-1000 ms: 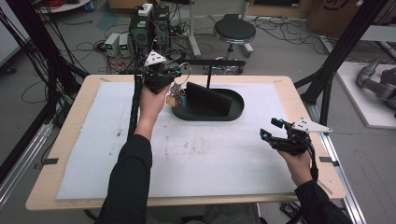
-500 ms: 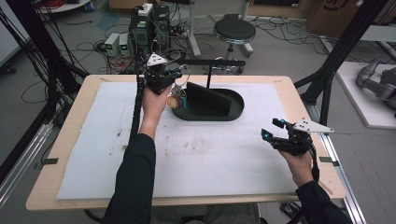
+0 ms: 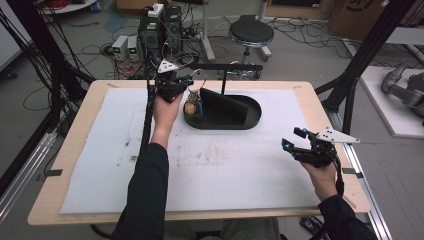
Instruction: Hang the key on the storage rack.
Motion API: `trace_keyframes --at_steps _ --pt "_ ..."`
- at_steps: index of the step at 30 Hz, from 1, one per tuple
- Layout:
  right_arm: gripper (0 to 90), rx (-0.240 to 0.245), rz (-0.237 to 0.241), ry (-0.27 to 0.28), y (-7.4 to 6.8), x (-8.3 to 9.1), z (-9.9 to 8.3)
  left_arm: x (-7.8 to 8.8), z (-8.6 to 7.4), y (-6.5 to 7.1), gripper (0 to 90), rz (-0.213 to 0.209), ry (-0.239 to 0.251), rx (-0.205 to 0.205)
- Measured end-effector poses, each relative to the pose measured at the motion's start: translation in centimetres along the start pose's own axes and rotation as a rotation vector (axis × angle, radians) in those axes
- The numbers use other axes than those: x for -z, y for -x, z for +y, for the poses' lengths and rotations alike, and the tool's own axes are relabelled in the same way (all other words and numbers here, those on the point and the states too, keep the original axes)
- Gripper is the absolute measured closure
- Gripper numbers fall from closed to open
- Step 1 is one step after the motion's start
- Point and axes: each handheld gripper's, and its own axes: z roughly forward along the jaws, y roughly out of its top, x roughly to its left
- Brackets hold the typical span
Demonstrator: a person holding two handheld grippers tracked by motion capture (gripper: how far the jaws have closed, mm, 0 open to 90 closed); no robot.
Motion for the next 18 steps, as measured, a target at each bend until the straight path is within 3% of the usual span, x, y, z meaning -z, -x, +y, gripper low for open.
trace_keyframes --at_steps 4,8,12,15,18 --pt "27.9 -0.003 -0.004 -0.001 0.1 0.1 -0.1 0.1 -0.3 -0.1 81.3 0.016 0.006 0.004" --pt "27.7 -0.004 -0.003 -0.002 0.3 0.0 -0.1 0.7 -0.4 -0.3 63.1 0.05 -0.002 0.017" --pt "27.7 -0.004 -0.005 0.002 0.2 -0.1 0.0 2.3 -0.5 0.1 47.0 0.102 0.012 -0.031" --pt "27.4 -0.009 -0.01 0.006 0.2 -0.2 0.1 4.0 -0.8 0.4 43.5 0.096 0.034 -0.064" --pt "27.3 -0.01 -0.013 0.011 0.1 -0.3 0.2 5.9 -1.6 0.4 38.6 0.064 0.056 -0.053"
